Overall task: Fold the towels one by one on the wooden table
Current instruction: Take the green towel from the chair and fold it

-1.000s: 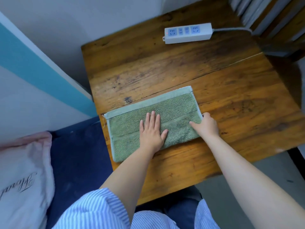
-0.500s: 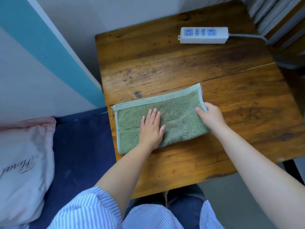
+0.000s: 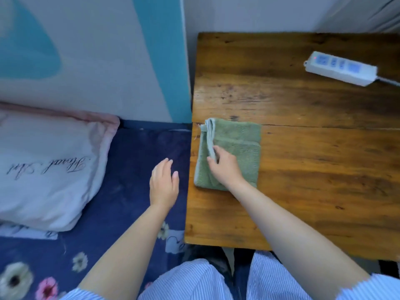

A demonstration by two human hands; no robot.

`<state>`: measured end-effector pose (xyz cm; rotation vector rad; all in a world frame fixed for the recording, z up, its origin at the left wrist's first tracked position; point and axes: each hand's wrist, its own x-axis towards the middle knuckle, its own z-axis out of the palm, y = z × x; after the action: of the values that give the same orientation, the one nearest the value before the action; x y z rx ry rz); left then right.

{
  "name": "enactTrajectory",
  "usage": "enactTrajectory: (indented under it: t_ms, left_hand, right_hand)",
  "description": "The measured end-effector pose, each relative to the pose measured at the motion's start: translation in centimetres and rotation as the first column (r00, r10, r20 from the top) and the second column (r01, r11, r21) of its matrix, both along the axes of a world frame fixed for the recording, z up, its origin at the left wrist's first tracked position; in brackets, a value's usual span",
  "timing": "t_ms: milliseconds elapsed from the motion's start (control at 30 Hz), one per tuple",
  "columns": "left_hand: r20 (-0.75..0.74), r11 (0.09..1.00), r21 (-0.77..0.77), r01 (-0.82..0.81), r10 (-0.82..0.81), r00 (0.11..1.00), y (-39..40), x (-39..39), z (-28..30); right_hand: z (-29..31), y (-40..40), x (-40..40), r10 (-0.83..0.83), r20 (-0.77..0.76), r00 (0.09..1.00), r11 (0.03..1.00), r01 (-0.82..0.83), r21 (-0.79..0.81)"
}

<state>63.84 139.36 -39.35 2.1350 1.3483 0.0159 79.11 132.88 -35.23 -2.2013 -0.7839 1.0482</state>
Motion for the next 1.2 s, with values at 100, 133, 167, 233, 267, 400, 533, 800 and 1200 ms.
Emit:
enactTrajectory:
  t_ms: [100,133,167,233,267,400,533,800,1200]
  left_hand:
    - [-0.009,0.998,-0.036,-0.061,0.060,0.998,-0.1,-1.7,-0.5]
    - [-0.009,0.998,-0.039,-0.056,0.056,0.998,-0.2,-1.6,-0.4]
    - [-0.005,0.999,-0.040,-0.023,0.023,1.000,-0.3,-1.4,-0.2]
    - [0.028,0.995,-0.034,0.097,-0.096,0.995,-0.8,-0.2,0.4]
    - [0.030,0.989,-0.049,0.140,-0.139,0.990,-1.1,0.6,0.8]
    - [-0.088,0.978,-0.179,0.103,-0.121,0.989,-2.4,3.9,1.3]
    - [-0.033,0.969,-0.246,-0.015,0.007,0.999,-2.7,4.8,0.9]
    - [-0.052,0.962,-0.271,-0.036,0.023,0.998,-3.3,3.9,-0.5]
    - [-0.155,0.957,-0.276,-0.087,0.045,0.987,-2.5,5.9,0.6]
  right_hand:
    - [-1.7,0.4,-0.9,0.139,-0.091,0.986,0.983,-0.148,-0.104]
    - [-1.8,0.1,-0.7,0.087,-0.146,0.986,0.992,-0.098,-0.074]
    - [-1.9,-0.5,-0.4,0.030,-0.198,0.980,0.998,-0.039,-0.045]
    - [-1.7,-1.9,0.5,0.045,-0.121,0.992,0.999,-0.045,0.002]
    - [-1.7,-2.9,1.1,0.106,0.027,0.994,0.994,-0.107,0.030]
    - [-2.9,-7.0,2.7,0.227,0.519,0.824,0.945,-0.315,0.086]
    - [-4.8,-9.2,3.2,0.549,0.595,0.587,0.823,-0.504,-0.262]
    - [-6.7,-10.0,2.9,0.581,0.631,0.513,0.810,-0.443,-0.385]
    - [-4.3,-9.6,3.7,-0.030,0.262,0.965,0.998,0.044,-0.048]
